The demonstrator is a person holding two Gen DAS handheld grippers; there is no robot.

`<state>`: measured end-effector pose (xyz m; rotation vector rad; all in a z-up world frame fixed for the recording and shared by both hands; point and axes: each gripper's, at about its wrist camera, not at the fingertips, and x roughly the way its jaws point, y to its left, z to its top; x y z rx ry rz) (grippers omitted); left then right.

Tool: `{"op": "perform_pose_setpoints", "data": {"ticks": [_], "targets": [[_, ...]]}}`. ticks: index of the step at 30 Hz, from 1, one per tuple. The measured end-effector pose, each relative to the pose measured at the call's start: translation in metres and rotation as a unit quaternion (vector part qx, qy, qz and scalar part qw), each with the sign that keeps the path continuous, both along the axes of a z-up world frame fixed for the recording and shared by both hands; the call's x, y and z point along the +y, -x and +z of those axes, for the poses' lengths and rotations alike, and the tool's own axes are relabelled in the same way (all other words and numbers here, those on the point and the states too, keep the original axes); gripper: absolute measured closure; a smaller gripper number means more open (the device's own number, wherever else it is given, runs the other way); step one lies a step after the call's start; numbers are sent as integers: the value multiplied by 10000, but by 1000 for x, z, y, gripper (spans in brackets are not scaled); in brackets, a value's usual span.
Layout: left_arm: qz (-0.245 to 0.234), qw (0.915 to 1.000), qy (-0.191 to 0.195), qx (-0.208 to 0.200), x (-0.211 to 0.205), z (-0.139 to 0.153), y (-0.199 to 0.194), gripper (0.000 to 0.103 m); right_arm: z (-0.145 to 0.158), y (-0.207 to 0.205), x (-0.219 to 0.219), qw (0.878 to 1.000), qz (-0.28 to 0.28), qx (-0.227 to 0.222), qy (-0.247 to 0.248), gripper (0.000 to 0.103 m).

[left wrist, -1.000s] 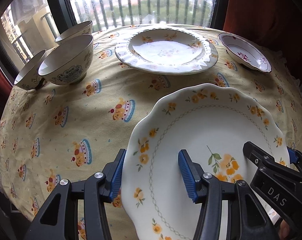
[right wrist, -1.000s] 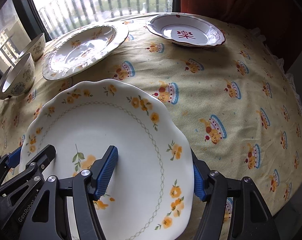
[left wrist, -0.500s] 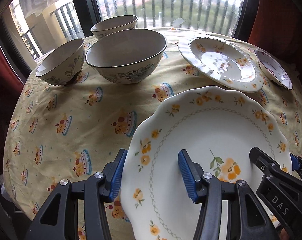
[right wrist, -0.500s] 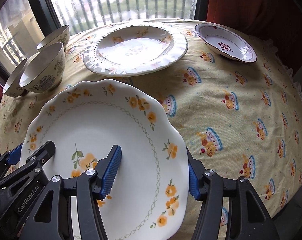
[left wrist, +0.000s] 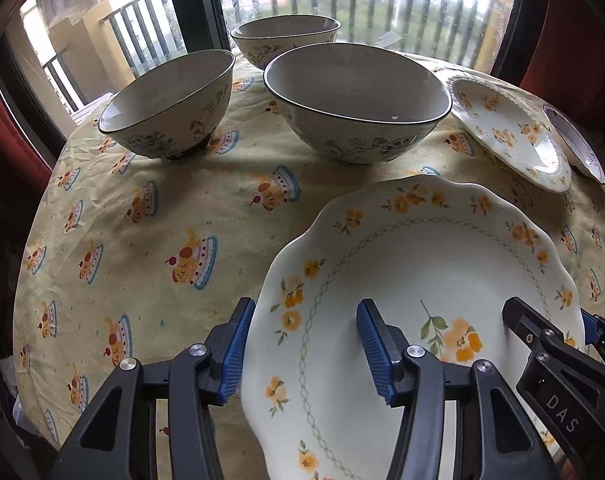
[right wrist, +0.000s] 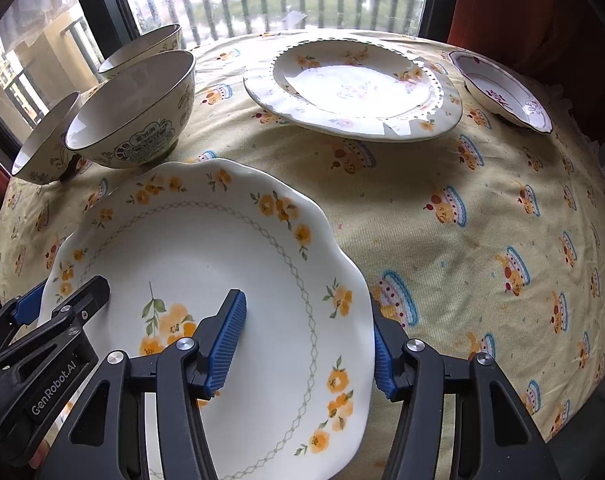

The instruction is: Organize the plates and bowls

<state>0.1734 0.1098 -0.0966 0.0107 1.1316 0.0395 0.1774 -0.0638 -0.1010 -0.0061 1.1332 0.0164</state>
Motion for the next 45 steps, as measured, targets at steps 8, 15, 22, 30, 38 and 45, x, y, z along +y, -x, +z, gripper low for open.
{"op": "perform_pose_setpoints", "data": {"ticks": [8,15,22,30,38,45], "targets": [[-341,9993,119,70,3,-4,1,47,-4,0,7,9996,-249,65,70,42],[-542,9982,254,95,3,-3,1,36,-6,2,16,9987,-156,114,464,39],[-743,9965,375,74,2,7,9,18,-2,10,17,9970,-137,370,662,29],[-929,9945,483,47,-4,30,11,9,28,21,2,9974,-421,307,504,28],[-683,9963,523,-70,-14,45,0,9,54,10,-10,9983,-349,9,469,28],[-428,9978,493,-73,-39,49,-17,5,62,-12,-32,9990,-90,-185,391,28]]}}
